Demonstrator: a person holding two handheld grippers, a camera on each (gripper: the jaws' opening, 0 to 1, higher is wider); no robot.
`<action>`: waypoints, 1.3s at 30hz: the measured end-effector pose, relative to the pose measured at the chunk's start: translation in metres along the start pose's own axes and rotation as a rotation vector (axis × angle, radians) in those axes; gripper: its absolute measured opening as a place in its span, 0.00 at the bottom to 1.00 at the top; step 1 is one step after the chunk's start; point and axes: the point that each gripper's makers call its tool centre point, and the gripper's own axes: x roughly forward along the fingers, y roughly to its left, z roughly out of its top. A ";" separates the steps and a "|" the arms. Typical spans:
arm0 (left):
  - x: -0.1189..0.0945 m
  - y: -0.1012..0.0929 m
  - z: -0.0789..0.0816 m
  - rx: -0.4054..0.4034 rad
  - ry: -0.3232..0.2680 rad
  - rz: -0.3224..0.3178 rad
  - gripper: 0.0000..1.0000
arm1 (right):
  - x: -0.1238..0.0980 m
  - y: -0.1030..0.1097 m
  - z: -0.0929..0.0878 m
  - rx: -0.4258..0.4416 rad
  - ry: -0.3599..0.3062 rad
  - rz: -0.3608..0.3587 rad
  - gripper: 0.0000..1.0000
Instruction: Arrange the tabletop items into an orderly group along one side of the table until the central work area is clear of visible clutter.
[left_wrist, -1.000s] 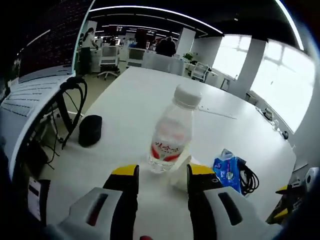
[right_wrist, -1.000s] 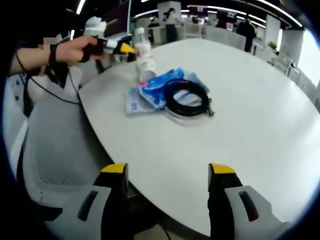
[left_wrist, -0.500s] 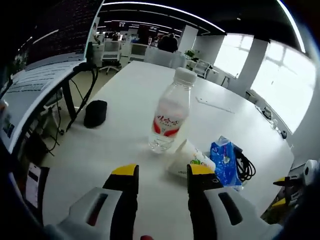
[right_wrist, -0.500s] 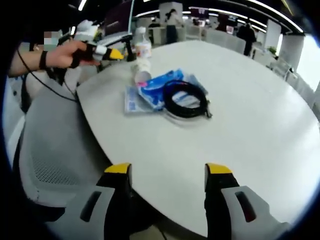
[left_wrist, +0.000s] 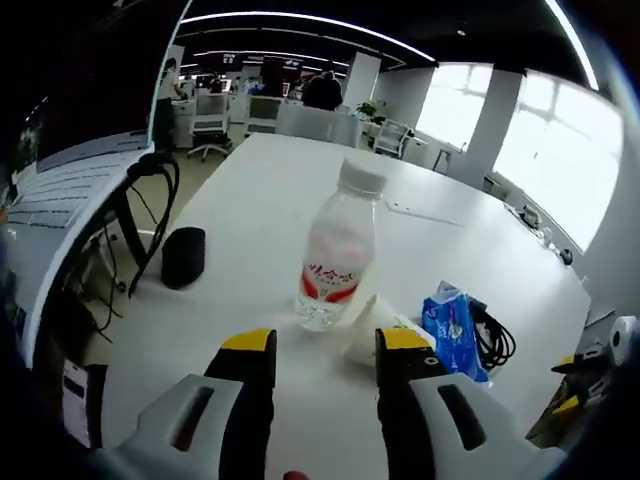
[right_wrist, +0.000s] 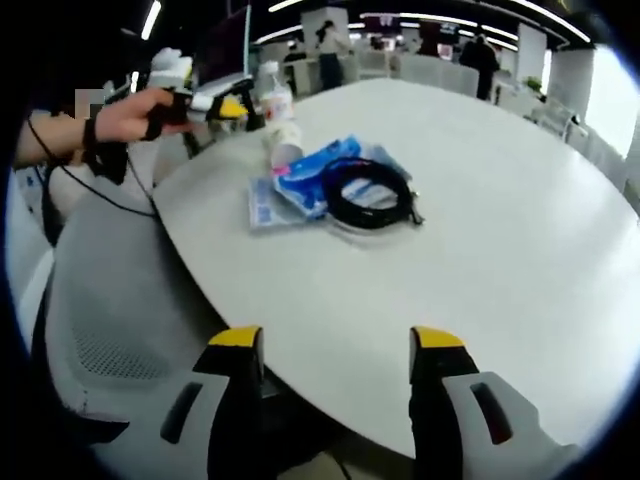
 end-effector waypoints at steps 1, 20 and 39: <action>0.004 0.000 0.003 0.008 -0.003 -0.003 0.39 | 0.000 0.000 0.000 0.004 -0.003 -0.001 0.58; 0.043 -0.009 0.031 0.049 -0.019 -0.051 0.45 | -0.010 -0.005 -0.001 0.110 -0.026 -0.010 0.53; 0.047 -0.011 0.036 -0.045 -0.096 0.044 0.36 | -0.011 -0.009 -0.002 0.147 -0.026 -0.001 0.47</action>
